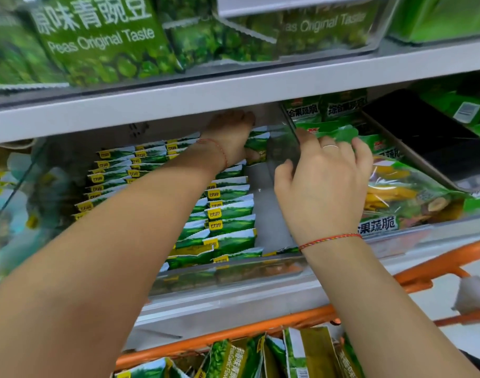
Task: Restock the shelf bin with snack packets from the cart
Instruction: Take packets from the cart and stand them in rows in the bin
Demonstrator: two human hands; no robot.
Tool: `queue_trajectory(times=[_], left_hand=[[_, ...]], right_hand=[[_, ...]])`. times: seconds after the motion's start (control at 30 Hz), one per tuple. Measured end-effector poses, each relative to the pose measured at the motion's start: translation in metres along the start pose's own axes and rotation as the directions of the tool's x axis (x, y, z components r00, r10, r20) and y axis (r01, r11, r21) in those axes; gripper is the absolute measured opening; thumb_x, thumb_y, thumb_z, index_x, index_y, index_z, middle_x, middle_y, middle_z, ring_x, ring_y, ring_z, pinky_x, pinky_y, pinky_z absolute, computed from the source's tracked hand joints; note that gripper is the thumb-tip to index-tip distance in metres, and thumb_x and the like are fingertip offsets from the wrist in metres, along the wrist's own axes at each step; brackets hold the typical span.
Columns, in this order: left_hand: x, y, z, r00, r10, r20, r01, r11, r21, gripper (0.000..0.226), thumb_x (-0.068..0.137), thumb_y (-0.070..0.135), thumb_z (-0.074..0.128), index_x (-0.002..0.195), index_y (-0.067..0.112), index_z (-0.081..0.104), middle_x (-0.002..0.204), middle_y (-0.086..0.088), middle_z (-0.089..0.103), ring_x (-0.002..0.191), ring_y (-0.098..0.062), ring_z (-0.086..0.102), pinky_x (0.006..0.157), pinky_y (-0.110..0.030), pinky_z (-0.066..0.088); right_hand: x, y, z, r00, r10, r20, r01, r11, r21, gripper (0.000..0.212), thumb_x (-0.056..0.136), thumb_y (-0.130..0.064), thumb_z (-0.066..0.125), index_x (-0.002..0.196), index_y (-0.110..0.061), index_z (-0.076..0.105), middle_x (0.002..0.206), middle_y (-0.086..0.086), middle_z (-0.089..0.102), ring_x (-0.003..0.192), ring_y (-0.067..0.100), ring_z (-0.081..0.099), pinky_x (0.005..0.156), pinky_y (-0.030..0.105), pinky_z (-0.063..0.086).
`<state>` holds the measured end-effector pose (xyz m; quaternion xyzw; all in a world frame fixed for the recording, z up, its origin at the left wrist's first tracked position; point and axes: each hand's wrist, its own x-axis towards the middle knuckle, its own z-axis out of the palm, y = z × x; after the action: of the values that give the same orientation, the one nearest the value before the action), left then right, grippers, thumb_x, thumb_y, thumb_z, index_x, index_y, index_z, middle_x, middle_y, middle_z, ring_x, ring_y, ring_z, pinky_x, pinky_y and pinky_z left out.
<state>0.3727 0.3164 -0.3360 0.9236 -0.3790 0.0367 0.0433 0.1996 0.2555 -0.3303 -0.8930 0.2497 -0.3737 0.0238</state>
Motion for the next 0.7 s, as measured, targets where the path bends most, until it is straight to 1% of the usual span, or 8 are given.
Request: queue_trajectory(times=[0.07, 0.13, 0.2, 0.27, 0.37, 0.5, 0.6, 0.7], left_hand=[[-0.005, -0.009, -0.001, 0.995, -0.031, -0.095, 0.028, 0.999, -0.029, 0.063, 0.077, 0.049, 0.071, 0.121, 0.010, 0.050, 0.122, -0.014, 0.057, 0.111, -0.033, 0.052, 0.089, -0.037, 0.042], [-0.008, -0.016, -0.005, 0.993, -0.092, -0.067, 0.085, 0.991, -0.099, 0.057, 0.076, 0.050, 0.072, 0.116, 0.015, 0.054, 0.119, -0.009, 0.060, 0.110, -0.030, 0.054, 0.091, -0.036, 0.044], [-0.009, -0.015, -0.008, 0.991, -0.123, -0.052, 0.117, 0.986, -0.116, 0.048, 0.077, 0.045, 0.073, 0.115, 0.019, 0.058, 0.120, -0.005, 0.062, 0.112, -0.027, 0.055, 0.096, -0.037, 0.043], [-0.006, -0.011, -0.005, 0.989, -0.141, -0.053, 0.138, 0.989, -0.059, 0.043, 0.079, 0.038, 0.071, 0.116, 0.020, 0.060, 0.121, -0.004, 0.062, 0.115, -0.028, 0.053, 0.099, -0.036, 0.041], [-0.002, -0.005, 0.003, 0.978, -0.207, -0.031, 0.207, 0.978, 0.014, 0.047, 0.080, 0.035, 0.071, 0.122, 0.018, 0.057, 0.125, -0.009, 0.057, 0.120, -0.031, 0.047, 0.098, -0.037, 0.039], [-0.002, -0.001, 0.012, 0.957, -0.262, -0.122, 0.272, 0.959, 0.075, 0.051, 0.078, 0.030, 0.075, 0.121, 0.012, 0.055, 0.125, -0.015, 0.051, 0.119, -0.035, 0.044, 0.095, -0.040, 0.037], [-0.004, 0.001, 0.015, 0.951, -0.243, -0.190, 0.249, 0.969, 0.008, 0.047, 0.075, 0.021, 0.075, 0.116, 0.012, 0.054, 0.122, -0.014, 0.052, 0.115, -0.034, 0.045, 0.092, -0.037, 0.036], [-0.008, -0.004, 0.012, 0.969, -0.132, -0.209, 0.128, 0.991, -0.036, 0.036, 0.080, 0.022, 0.069, 0.114, 0.016, 0.057, 0.120, -0.009, 0.056, 0.117, -0.031, 0.044, 0.095, -0.035, 0.030]], right_hand=[[0.000, 0.000, 0.000, 1.000, 0.002, 0.000, -0.002, 1.000, 0.008, 0.039, 0.075, -0.021, 0.055, 0.107, -0.003, 0.067, 0.083, 0.017, 0.067, 0.084, 0.035, 0.060, 0.101, 0.043, 0.025], [0.000, -0.001, -0.001, 1.000, 0.004, 0.010, -0.005, 1.000, 0.016, 0.040, 0.075, -0.022, 0.055, 0.109, -0.004, 0.067, 0.085, 0.016, 0.067, 0.085, 0.035, 0.060, 0.102, 0.042, 0.025], [0.000, -0.001, -0.001, 1.000, 0.008, 0.011, -0.008, 1.000, 0.017, 0.040, 0.076, -0.022, 0.055, 0.110, -0.005, 0.067, 0.085, 0.015, 0.067, 0.086, 0.035, 0.060, 0.102, 0.042, 0.025], [0.000, -0.001, -0.002, 1.000, 0.009, 0.012, -0.009, 1.000, 0.013, 0.040, 0.075, -0.022, 0.055, 0.110, -0.005, 0.067, 0.085, 0.015, 0.067, 0.086, 0.034, 0.060, 0.102, 0.042, 0.025], [0.000, -0.001, -0.001, 1.000, 0.007, 0.014, -0.007, 1.000, 0.012, 0.040, 0.075, -0.022, 0.055, 0.109, -0.005, 0.067, 0.085, 0.015, 0.067, 0.085, 0.035, 0.060, 0.102, 0.042, 0.025], [-0.001, -0.001, 0.000, 1.000, 0.005, 0.008, -0.005, 1.000, 0.010, 0.041, 0.075, -0.022, 0.055, 0.110, -0.005, 0.067, 0.087, 0.015, 0.068, 0.086, 0.034, 0.060, 0.102, 0.042, 0.024], [0.000, 0.000, 0.000, 1.000, 0.005, 0.000, -0.005, 1.000, 0.011, 0.041, 0.075, -0.022, 0.055, 0.110, -0.005, 0.067, 0.085, 0.015, 0.067, 0.085, 0.034, 0.061, 0.101, 0.042, 0.025], [-0.001, 0.000, 0.000, 1.000, 0.000, -0.009, 0.000, 1.000, 0.013, 0.041, 0.074, -0.022, 0.055, 0.109, -0.004, 0.067, 0.084, 0.015, 0.067, 0.084, 0.034, 0.061, 0.100, 0.042, 0.026]])
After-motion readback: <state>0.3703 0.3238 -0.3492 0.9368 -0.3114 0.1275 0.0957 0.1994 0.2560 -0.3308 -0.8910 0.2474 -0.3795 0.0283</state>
